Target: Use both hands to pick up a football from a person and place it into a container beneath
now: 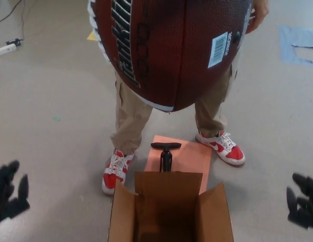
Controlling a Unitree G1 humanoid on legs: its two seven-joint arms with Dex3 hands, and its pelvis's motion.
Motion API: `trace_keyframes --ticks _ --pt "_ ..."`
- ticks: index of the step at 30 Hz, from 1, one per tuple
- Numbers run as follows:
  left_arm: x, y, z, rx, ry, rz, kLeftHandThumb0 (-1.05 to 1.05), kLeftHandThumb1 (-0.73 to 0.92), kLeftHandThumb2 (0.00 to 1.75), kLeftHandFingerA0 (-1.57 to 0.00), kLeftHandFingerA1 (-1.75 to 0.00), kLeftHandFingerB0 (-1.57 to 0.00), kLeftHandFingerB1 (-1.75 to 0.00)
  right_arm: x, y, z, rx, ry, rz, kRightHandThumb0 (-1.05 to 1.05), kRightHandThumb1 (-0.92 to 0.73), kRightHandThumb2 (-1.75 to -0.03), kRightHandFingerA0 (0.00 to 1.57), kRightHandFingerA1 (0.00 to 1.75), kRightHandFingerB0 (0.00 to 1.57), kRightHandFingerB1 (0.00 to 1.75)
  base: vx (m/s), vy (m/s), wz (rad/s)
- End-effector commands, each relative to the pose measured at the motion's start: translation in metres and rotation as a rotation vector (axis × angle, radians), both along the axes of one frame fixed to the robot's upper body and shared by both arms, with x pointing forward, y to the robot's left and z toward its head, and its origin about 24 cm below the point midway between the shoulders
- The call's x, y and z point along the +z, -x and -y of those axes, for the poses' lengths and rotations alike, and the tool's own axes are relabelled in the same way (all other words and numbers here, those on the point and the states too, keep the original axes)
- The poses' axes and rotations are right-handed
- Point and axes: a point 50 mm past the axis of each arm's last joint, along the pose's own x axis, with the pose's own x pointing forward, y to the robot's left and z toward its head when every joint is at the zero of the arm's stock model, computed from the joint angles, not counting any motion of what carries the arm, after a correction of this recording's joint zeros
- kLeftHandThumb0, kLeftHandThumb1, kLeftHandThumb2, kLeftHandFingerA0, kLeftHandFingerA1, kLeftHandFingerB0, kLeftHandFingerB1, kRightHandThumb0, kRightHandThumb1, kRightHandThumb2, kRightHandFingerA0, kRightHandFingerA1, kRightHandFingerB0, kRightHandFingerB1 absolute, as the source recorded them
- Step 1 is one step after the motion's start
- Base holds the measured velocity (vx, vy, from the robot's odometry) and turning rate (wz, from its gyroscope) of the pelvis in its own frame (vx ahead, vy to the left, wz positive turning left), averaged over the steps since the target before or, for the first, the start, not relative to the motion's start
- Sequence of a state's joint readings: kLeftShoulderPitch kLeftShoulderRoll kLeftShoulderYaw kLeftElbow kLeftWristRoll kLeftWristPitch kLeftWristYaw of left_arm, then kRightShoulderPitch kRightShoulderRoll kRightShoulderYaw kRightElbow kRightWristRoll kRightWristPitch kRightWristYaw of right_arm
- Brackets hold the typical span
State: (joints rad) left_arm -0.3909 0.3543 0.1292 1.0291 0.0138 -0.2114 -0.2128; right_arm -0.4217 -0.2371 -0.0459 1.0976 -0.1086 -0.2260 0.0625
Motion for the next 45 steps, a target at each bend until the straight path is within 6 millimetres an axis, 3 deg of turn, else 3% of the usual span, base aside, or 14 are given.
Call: trace_keyframes --ticks 1,3,5,6,7,24,33,35,36,37,39,41,42,45 --pt "0.016 -0.002 -0.002 -0.055 0.127 0.161 -0.85 0.78 0.99 0.00 -0.03 0.00 -0.01 0.019 -0.005 0.005 0.020 -0.054 0.188 -0.87 -0.78 -1.11 0.07 0.23 0.07 0.16 0.00 0.000 0.00" --pt "0.026 -0.006 0.005 -0.058 0.171 0.261 -0.88 0.81 1.13 0.00 -0.11 0.00 -0.08 0.029 -0.009 -0.001 0.020 -0.092 0.294 -0.88 -0.79 -1.13 0.08 0.33 0.07 0.16 0.00 0.000 0.00" --pt "0.034 -0.008 0.010 -0.073 0.194 0.311 -0.87 0.76 1.00 0.00 -0.02 0.00 0.00 0.038 -0.013 -0.004 0.013 -0.135 0.366 -0.88 -0.79 -1.12 0.08 0.32 0.08 0.17 0.00 0.000 0.00" --pt "0.041 -0.007 0.014 -0.094 0.226 0.358 -0.81 0.92 0.68 0.00 0.00 0.00 0.00 0.047 -0.015 -0.008 0.020 -0.199 0.436 -0.89 -0.79 -1.12 0.08 0.24 0.07 0.14 0.00 0.000 0.00" --pt "0.046 -0.006 0.017 -0.112 0.231 0.386 -0.90 0.84 1.15 0.00 -0.09 0.00 -0.06 0.052 -0.014 -0.011 0.033 -0.230 0.474 -0.90 -0.78 -1.12 0.08 0.21 0.07 0.14 0.00 0.000 0.00" --pt "0.188 0.041 0.110 -0.484 0.288 0.954 -0.96 0.79 1.16 0.00 -0.08 0.00 -0.05 0.202 0.049 -0.087 0.413 -0.382 1.119 -0.88 -0.73 -1.12 0.07 0.21 0.00 0.18 0.00 0.000 0.00" --pt "0.221 0.049 0.130 -0.519 0.292 1.069 -0.97 0.76 1.15 0.00 -0.10 0.00 -0.04 0.231 0.056 -0.110 0.492 -0.415 1.202 -0.96 -0.79 -1.12 0.09 0.13 0.08 0.15 0.00 0.000 0.00" --pt "0.224 0.050 0.129 -0.515 0.291 1.081 -0.89 0.89 0.70 0.00 -0.10 0.00 0.00 0.232 0.056 -0.109 0.490 -0.434 1.205 -0.93 -0.76 -1.10 0.10 0.19 0.07 0.17 0.00 0.000 0.00" --pt "0.226 0.051 0.129 -0.513 0.293 1.084 -0.89 0.89 0.70 0.00 -0.10 0.00 0.00 0.233 0.055 -0.108 0.488 -0.443 1.206 -0.93 -0.76 -1.10 0.10 0.19 0.07 0.17 0.00 0.000 0.00" --pt "0.228 0.051 0.129 -0.517 0.316 1.081 -1.00 0.77 1.12 0.00 -0.08 0.00 -0.01 0.234 0.055 -0.108 0.494 -0.452 1.209 -0.96 -0.78 -1.10 0.09 0.15 0.08 0.12 0.00 0.000 0.00" --pt "0.231 0.053 0.131 -0.519 0.328 1.080 -0.99 0.75 1.12 0.00 -0.10 0.00 -0.02 0.237 0.056 -0.109 0.500 -0.457 1.214 -0.94 -0.77 -1.10 0.09 0.15 0.08 0.13 0.00 0.000 0.00" --pt "0.237 0.057 0.137 -0.526 0.334 1.107 -0.95 0.70 1.00 0.00 -0.11 0.00 0.00 0.243 0.058 -0.114 0.523 -0.473 1.237 -0.95 -0.78 -1.09 0.10 0.15 0.09 0.13 0.00 0.000 0.00" --pt "0.241 0.057 0.140 -0.549 0.360 1.120 -0.92 0.89 0.68 0.00 -0.06 0.00 0.00 0.247 0.058 -0.116 0.529 -0.464 1.252 -0.91 -0.76 -1.09 0.08 0.19 0.07 0.17 0.00 0.000 0.00" --pt "0.252 0.058 0.148 -0.592 0.378 1.150 -1.01 0.76 1.13 0.00 -0.07 0.00 -0.01 0.257 0.058 -0.125 0.550 -0.471 1.272 -0.91 -0.77 -1.10 0.08 0.18 0.07 0.18 0.00 0.000 0.00"
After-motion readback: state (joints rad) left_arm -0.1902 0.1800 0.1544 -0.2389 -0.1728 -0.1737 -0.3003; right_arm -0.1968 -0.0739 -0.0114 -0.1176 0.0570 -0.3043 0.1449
